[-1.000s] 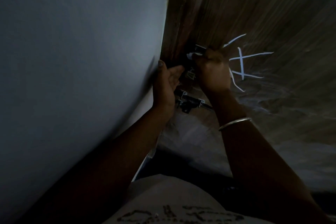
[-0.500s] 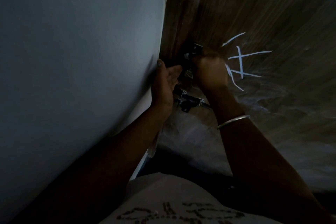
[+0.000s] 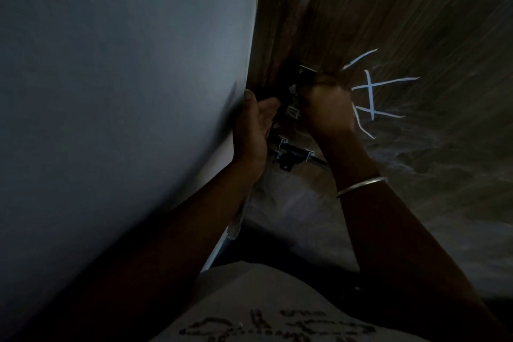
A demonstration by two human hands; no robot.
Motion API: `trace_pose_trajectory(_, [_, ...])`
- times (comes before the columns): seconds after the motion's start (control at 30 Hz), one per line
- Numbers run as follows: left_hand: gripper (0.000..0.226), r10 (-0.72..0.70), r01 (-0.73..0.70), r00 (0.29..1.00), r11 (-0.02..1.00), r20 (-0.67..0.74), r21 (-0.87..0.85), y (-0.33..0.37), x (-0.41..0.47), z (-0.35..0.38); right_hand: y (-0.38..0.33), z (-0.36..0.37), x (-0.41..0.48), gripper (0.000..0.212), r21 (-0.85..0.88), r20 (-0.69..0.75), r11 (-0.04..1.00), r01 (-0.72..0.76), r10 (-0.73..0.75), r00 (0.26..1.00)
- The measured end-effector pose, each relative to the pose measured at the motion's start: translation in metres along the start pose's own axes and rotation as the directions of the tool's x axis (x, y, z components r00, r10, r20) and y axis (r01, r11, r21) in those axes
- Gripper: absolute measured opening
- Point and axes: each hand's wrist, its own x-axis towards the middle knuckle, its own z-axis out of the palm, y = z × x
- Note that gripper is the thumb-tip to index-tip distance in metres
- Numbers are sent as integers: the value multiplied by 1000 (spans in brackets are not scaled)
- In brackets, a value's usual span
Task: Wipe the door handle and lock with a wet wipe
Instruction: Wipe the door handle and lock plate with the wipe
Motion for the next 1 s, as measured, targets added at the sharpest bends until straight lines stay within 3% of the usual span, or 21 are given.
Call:
trace_pose_trajectory(0.13, [62,13,-13,1000,1000,-17,-6,0,0,2,-7,-6,5,25,41,42,998,40,-42,998])
trace_pose_trajectory(0.4, [63,21,-21,1000,1000,-11,0,-5,2,2,12,0,-7,25,45,32,997,-68,66,997])
trace_pose_trajectory(0.6, [62,27,-27,999,1000,-27,-4,-6,2,3,0,-2,5,27,27,119,999,-27,23,993])
trace_pose_trajectory(0.77, [62,45,-45,999,999,-23,25,-10,3,2,8,0,-1,26,57,56,997,-46,43,998])
trace_pose_trajectory(0.9, [63,29,-29,999,999,-19,27,-11,4,1,28,-2,-10,20,323,-133,946,-38,85,987])
trace_pose_trajectory(1.0, [63,38,-38,999,999,-13,33,-13,3,0,41,-16,-24,18,540,-256,837,-87,262,931])
